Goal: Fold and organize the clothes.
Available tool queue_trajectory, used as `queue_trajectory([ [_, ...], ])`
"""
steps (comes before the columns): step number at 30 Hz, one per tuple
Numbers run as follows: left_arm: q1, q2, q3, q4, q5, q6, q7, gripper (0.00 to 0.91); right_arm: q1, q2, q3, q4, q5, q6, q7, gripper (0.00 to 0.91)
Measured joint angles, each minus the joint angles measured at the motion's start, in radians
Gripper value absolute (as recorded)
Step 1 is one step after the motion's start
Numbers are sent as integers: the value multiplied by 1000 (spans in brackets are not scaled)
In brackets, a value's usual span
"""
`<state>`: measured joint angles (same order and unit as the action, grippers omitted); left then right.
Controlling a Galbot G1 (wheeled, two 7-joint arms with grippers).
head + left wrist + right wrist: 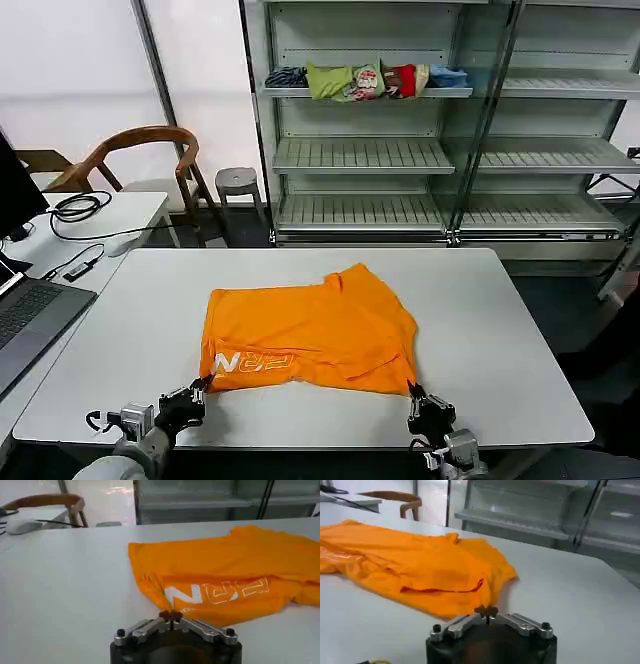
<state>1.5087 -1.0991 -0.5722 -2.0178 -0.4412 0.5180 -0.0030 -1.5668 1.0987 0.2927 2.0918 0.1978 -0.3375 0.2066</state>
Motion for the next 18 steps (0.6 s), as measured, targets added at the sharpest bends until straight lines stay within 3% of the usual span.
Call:
queue_trajectory([
  [18, 75, 20, -36, -44, -2, -5, 5, 20, -54, -19, 36, 19, -11, 10, -4, 0],
])
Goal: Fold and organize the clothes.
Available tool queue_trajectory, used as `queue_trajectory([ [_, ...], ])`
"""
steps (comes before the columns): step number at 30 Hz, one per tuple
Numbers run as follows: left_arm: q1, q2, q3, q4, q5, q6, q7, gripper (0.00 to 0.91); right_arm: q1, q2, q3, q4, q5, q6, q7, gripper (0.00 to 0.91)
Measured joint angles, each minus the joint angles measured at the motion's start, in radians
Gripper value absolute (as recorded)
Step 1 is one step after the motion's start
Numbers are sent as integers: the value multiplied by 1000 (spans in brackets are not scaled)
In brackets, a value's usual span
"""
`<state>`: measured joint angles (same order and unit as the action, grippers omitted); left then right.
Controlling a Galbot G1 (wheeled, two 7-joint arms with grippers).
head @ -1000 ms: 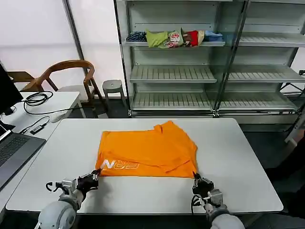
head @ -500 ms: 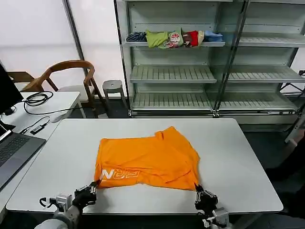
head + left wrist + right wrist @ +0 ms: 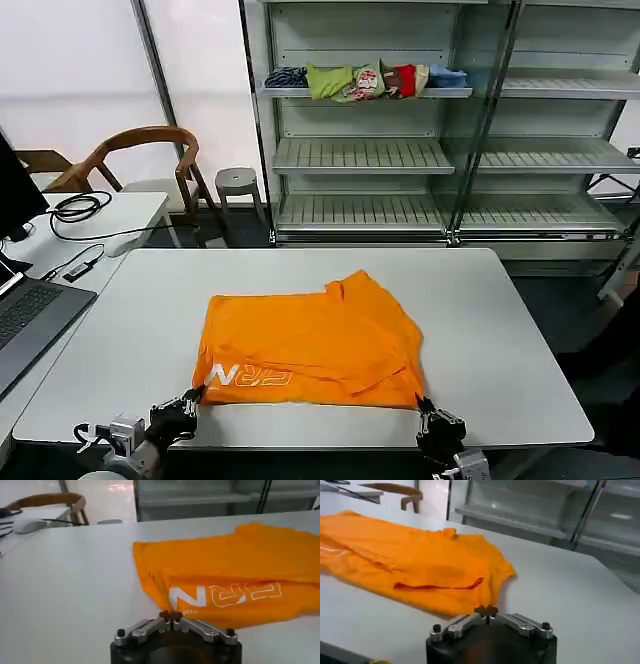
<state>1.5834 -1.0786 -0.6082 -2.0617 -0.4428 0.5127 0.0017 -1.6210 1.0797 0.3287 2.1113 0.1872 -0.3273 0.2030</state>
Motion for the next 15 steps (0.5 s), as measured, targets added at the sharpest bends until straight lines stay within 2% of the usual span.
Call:
queue_trajectory([
  [14, 28, 13, -13, -19, -3, 0, 5, 20, -36, -1, 10, 18, -1, 7, 0, 0],
  [15, 28, 16, -15, -19, -4, 0, 5, 50, -39, 0, 9, 19, -3, 8, 1, 0],
])
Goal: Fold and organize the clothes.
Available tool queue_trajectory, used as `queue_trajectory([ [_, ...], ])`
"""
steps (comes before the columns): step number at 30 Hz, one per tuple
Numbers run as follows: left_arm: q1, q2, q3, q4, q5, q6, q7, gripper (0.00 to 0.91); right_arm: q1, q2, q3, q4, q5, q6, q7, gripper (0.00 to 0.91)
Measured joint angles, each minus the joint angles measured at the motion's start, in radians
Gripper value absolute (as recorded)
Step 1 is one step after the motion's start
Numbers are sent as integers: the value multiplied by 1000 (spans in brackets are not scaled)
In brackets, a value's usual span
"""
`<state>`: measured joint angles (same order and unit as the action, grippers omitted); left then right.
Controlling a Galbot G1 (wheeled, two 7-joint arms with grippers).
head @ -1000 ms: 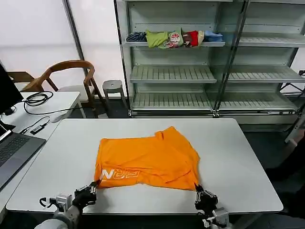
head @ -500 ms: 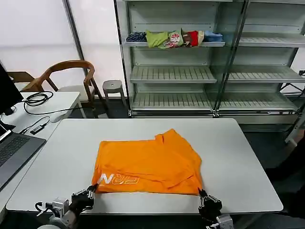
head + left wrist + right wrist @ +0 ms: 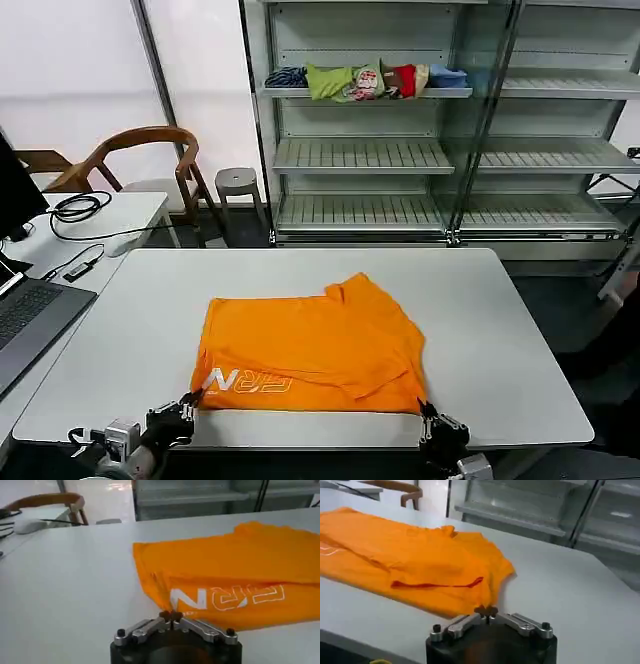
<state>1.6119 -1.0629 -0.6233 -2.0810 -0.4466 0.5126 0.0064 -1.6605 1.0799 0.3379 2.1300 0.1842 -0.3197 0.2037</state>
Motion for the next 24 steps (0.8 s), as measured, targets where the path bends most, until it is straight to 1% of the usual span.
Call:
queue_trajectory([
  [1, 1, 2, -1, 0, 0, 0, 0, 121, -2, 1, -1, 0, -2, 1, 0, 0],
  [2, 3, 3, -2, -1, 0, 0, 1, 907, -4, 3, -1, 0, -4, 1, 1, 0],
  [3, 4, 4, -2, -3, 0, 0, 2, 907, -5, 3, -1, 0, -6, 2, 1, 907],
  [15, 7, 10, -23, -10, 9, 12, 31, 907, -24, -1, 13, 7, -14, 11, 2, 907],
  [24, 6, 24, -51, -23, 4, 15, 35, 907, -21, -16, 50, 34, 4, 2, -3, 907],
])
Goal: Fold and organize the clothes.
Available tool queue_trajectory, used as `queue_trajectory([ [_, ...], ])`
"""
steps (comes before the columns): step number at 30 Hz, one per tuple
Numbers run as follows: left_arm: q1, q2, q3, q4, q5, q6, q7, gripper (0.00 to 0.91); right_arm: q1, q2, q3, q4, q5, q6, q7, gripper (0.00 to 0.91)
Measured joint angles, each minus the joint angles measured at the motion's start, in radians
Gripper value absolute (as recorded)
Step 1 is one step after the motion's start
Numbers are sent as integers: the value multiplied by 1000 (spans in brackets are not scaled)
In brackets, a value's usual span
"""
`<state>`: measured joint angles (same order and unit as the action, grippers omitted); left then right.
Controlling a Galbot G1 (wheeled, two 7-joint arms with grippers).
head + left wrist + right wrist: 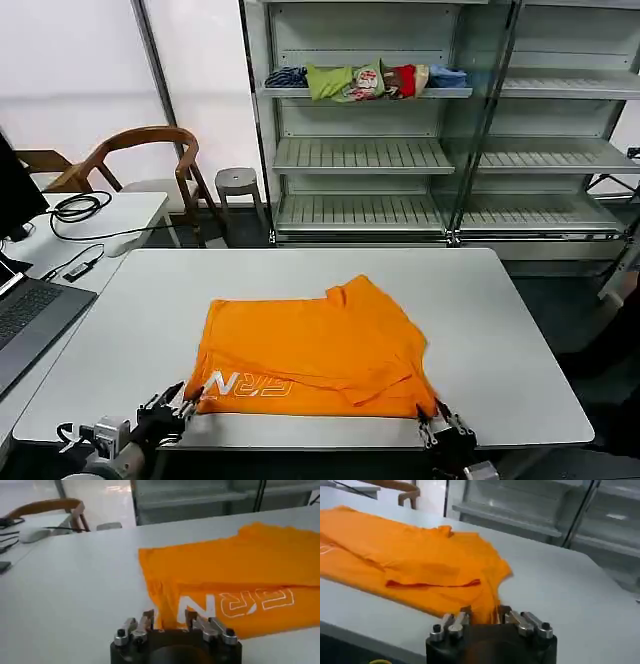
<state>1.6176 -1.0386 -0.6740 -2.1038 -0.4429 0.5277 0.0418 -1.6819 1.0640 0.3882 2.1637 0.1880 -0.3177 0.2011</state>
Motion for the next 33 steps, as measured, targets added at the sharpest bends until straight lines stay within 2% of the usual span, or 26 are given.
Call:
queue_trajectory([
  [7, -14, 19, -32, -23, -20, 7, 4, 907, 26, -12, 44, 34, 40, -20, 4, 907],
  [14, -49, 28, -28, -28, -24, -1, -10, 907, 145, 0, 22, 3, 73, -50, 27, 907],
  [20, -129, 46, 10, 23, -27, -27, -26, 907, 301, 19, -29, -70, 114, -98, 54, 907],
  [26, -235, 71, 54, 114, -43, -53, -33, 907, 479, 41, -89, -172, 135, -162, 55, 907],
  [33, -372, 93, 114, 240, -66, -73, -35, 907, 682, 86, -166, -329, 144, -187, 49, 907],
])
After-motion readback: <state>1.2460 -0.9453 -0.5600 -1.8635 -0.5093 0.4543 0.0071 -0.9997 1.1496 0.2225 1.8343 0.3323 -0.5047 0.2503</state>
